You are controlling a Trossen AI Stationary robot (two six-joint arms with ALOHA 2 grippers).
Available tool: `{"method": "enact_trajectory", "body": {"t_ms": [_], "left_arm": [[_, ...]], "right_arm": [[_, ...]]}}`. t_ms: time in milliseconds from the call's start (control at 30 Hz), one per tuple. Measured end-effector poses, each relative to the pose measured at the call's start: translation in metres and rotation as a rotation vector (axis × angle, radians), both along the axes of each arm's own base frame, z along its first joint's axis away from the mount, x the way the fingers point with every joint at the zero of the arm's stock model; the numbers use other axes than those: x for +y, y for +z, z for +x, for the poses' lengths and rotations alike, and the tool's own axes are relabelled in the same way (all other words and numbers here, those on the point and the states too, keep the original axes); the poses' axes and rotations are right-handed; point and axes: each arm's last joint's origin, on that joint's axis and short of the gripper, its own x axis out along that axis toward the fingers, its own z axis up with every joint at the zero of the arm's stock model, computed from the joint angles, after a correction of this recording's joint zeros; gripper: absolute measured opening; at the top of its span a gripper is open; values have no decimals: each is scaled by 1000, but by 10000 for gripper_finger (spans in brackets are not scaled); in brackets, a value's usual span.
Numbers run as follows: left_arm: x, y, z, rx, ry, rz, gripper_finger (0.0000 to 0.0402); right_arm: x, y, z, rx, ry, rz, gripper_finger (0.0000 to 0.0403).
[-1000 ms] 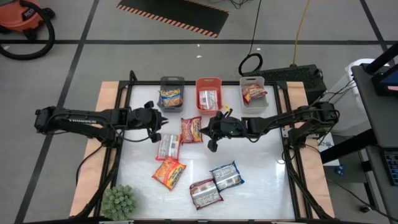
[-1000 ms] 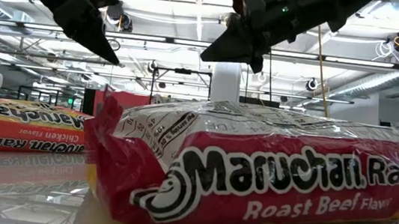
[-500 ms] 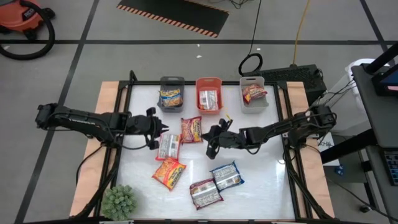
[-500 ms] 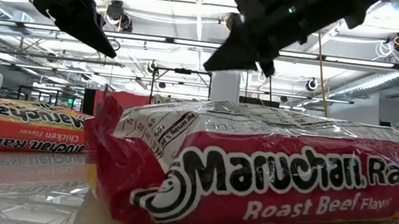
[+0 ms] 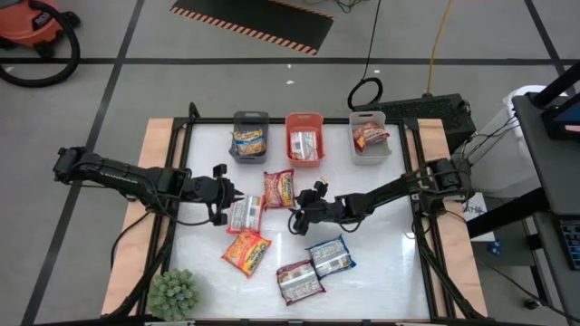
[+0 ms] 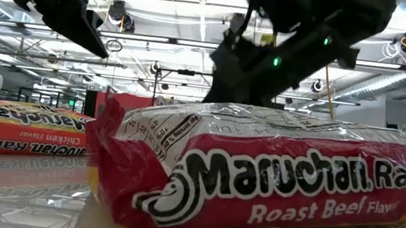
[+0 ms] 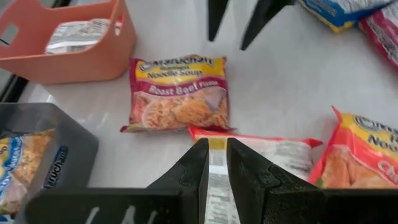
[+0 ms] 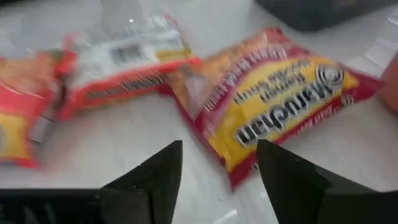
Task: Sort Maruchan noodles
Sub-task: Put the top red noodle pack into the gray bin
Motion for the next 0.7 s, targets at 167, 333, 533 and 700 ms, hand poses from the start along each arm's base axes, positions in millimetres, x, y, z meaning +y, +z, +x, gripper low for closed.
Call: {"method": "enact_trajectory", "body": {"t_ms": [167,333,533,700], "left_arm": [[-5,-1,-2,13,-21,-4,65],[-10,-1,-2,12,-40,-12,65],[-16,-1,-4,14,-61,-29,65],[-22,-3,-7,42,-82,-36,65]], "right_arm": [[-4,-19,4,25,-16,-2,207],[-9,-31,6,43,-42,13,208],[-12,-45,13,13,-7,27,199],[-24,-49,14,12,-26,34,163]]}}
